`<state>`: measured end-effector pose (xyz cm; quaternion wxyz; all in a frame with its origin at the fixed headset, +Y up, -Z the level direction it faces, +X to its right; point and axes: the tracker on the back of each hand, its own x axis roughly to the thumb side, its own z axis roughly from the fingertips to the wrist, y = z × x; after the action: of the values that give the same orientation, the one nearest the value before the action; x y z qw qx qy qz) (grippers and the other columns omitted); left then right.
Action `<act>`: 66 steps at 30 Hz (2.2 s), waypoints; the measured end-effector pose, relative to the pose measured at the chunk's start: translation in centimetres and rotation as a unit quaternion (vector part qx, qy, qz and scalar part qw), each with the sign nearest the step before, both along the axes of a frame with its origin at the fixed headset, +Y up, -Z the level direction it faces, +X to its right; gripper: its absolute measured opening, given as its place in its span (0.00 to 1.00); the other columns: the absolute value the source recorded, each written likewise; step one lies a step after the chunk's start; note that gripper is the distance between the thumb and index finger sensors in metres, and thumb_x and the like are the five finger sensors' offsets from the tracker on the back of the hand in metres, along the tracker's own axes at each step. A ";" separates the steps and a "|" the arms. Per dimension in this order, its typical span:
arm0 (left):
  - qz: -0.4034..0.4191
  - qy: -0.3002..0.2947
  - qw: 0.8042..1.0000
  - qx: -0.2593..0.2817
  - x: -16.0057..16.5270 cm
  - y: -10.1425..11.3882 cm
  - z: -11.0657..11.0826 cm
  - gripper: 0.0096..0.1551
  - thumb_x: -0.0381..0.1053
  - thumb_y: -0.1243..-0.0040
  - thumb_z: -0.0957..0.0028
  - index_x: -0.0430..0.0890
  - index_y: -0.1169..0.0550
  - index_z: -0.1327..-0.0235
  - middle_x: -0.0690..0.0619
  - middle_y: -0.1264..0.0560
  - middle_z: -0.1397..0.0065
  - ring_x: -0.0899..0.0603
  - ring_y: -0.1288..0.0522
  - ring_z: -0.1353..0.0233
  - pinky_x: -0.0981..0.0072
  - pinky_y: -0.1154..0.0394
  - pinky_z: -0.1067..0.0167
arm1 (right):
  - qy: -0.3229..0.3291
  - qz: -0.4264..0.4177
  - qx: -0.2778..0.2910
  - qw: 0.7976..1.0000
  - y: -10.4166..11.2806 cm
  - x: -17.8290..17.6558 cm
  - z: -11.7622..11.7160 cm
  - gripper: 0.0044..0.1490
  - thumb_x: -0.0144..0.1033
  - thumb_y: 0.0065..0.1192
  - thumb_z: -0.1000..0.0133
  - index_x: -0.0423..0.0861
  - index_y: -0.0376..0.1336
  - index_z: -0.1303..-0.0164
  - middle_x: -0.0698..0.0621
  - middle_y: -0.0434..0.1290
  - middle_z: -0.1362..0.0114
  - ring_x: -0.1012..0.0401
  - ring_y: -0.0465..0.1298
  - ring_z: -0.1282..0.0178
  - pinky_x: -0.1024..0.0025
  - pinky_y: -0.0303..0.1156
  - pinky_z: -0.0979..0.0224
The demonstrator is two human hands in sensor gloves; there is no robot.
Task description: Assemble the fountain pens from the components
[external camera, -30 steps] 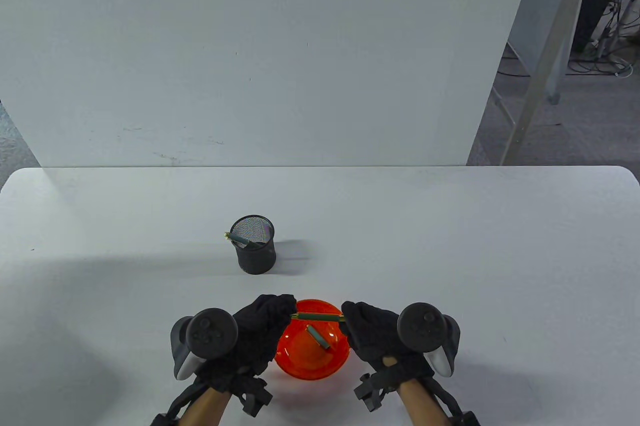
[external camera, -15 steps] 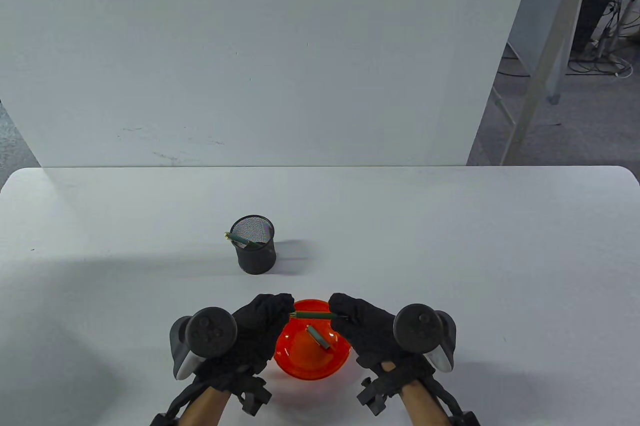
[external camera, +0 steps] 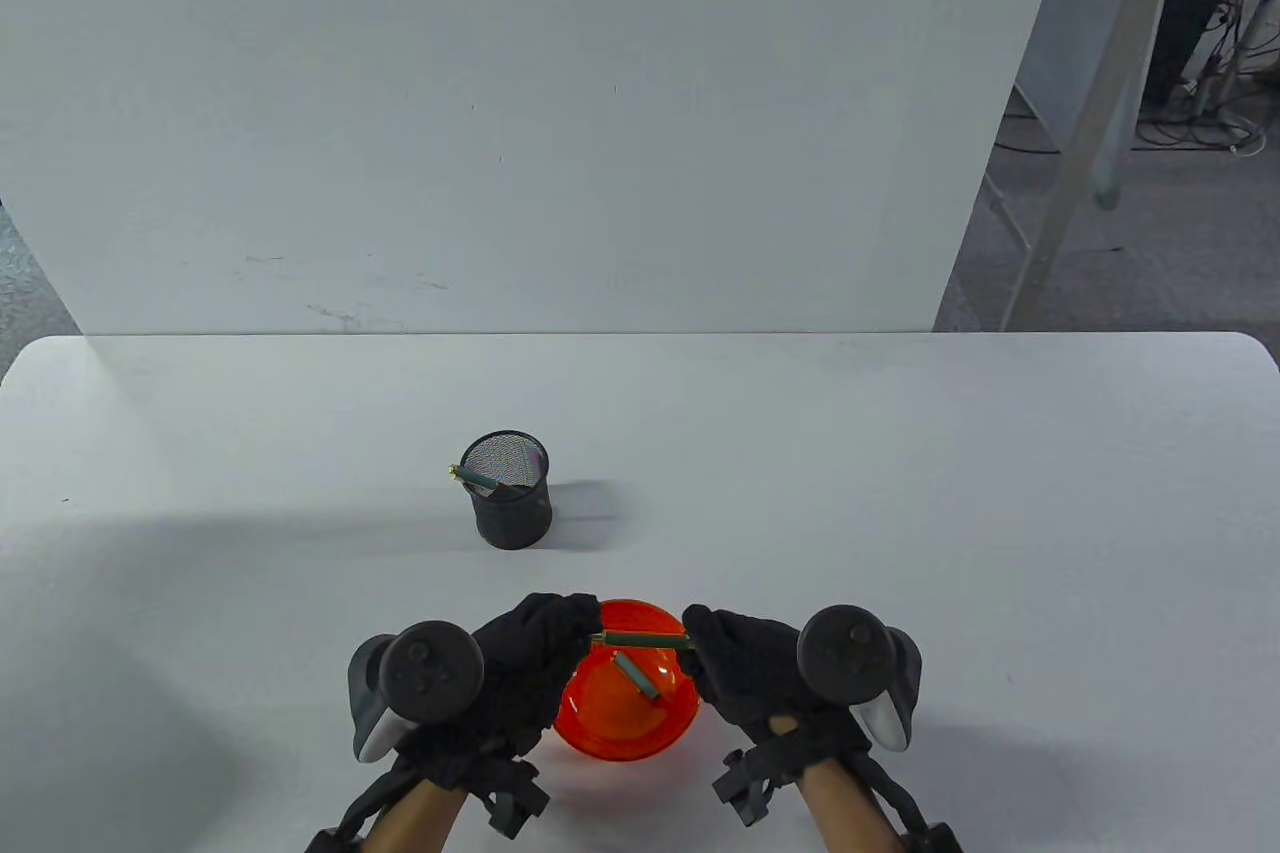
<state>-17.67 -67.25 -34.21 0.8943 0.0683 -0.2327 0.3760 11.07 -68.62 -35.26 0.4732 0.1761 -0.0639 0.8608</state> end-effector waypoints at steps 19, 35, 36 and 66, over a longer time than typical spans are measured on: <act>-0.013 0.004 1.000 0.007 0.1 0.1 0.1 0.25 0.53 0.47 0.40 0.52 0.27 0.29 0.49 0.25 0.33 0.46 0.20 0.41 0.47 0.25 0.37 | 0.042 0.035 0.023 0.998 0.5 -1.1 0.5 0.31 0.50 0.53 0.37 0.39 0.70 0.39 0.52 0.80 0.52 0.58 0.82 0.55 0.52 0.79 0.44; -0.009 -0.007 1.000 0.013 0.8 -0.3 0.5 0.26 0.54 0.48 0.39 0.53 0.28 0.28 0.51 0.25 0.33 0.48 0.20 0.41 0.48 0.25 0.36 | 0.037 -0.040 -0.046 0.997 0.5 -0.6 0.3 0.28 0.46 0.57 0.37 0.40 0.71 0.38 0.50 0.82 0.51 0.62 0.84 0.59 0.56 0.82 0.48; -0.033 -0.001 0.999 0.034 0.9 0.1 0.6 0.25 0.56 0.48 0.39 0.54 0.29 0.28 0.52 0.25 0.33 0.48 0.20 0.40 0.49 0.25 0.36 | 0.037 -0.050 -0.056 0.996 0.5 -0.4 0.2 0.28 0.46 0.56 0.37 0.40 0.71 0.38 0.51 0.82 0.52 0.62 0.84 0.59 0.57 0.82 0.48; -0.670 -0.069 0.733 0.089 14.5 -5.0 -3.9 0.28 0.62 0.32 0.48 0.63 0.24 0.33 0.55 0.37 0.22 0.43 0.34 0.25 0.42 0.39 0.24 | -0.149 -0.253 -0.015 0.956 2.0 6.6 0.5 0.29 0.48 0.51 0.34 0.42 0.67 0.34 0.52 0.79 0.47 0.60 0.82 0.54 0.54 0.79 0.43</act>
<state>-3.19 -72.28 -38.11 0.8858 -0.0521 -0.3118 -0.3397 17.71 -66.58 -34.80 0.6633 0.0167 -0.1636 0.7301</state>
